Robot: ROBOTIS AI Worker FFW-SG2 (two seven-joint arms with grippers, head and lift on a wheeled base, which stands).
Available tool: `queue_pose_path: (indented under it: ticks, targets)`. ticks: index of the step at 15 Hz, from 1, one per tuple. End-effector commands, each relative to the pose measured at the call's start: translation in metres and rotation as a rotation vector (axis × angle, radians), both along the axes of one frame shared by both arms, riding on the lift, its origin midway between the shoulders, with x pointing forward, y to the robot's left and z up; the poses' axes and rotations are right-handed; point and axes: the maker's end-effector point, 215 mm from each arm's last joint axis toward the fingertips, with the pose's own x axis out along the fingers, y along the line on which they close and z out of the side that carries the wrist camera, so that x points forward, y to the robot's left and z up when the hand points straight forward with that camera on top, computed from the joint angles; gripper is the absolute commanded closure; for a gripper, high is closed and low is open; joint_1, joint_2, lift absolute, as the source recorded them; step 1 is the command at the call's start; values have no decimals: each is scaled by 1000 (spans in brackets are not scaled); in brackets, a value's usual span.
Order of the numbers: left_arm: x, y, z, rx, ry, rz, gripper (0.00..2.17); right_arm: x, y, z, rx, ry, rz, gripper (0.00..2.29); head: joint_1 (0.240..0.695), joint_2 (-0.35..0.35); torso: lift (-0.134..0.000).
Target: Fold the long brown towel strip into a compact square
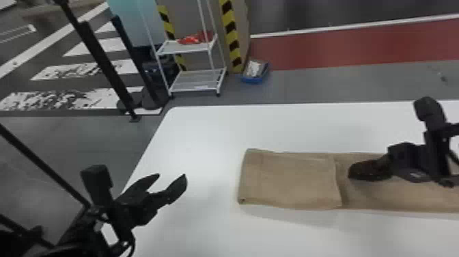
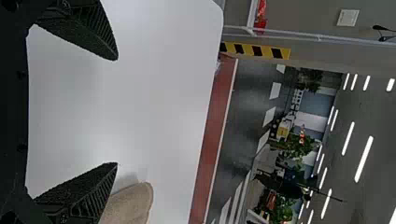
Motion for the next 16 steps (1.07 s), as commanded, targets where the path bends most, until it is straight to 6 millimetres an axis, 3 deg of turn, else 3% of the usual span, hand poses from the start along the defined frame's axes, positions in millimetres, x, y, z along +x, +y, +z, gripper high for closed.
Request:
queue_pose_path:
  ticks: [1, 5, 8, 10, 11, 13, 14, 16]
  targets:
    - [-1, 2, 1, -1, -2, 2, 80, 1, -2, -1, -16, 4, 0, 1332, 695, 301, -125]
    - [-3, 10, 4, -3, -7, 13, 83, 2, -5, -3, -29, 8, -4, 1774, 695, 302, -125]
    - [-4, 13, 3, -3, -5, 13, 83, 3, 8, 10, 34, -8, 11, 1777, 695, 305, -125]
    - [-2, 15, 1, -2, -2, 13, 83, 12, 3, 20, -1, -44, 16, 1764, 695, 318, -125]
    - [1, 19, 0, 1, 1, 13, 83, 11, 4, 17, -62, -58, 46, 1484, 695, 320, -125]
    - [9, 27, 1, -5, -3, 15, 80, 8, 4, 11, -168, -83, 98, 326, 695, 318, -125]
    - [11, 33, -1, -10, 3, 21, 80, 11, 2, 4, -267, -139, 145, 39, 695, 322, -125]
    - [8, 32, 0, -21, 2, 17, 80, 23, -4, -5, -549, -313, 277, 39, 695, 327, -125]
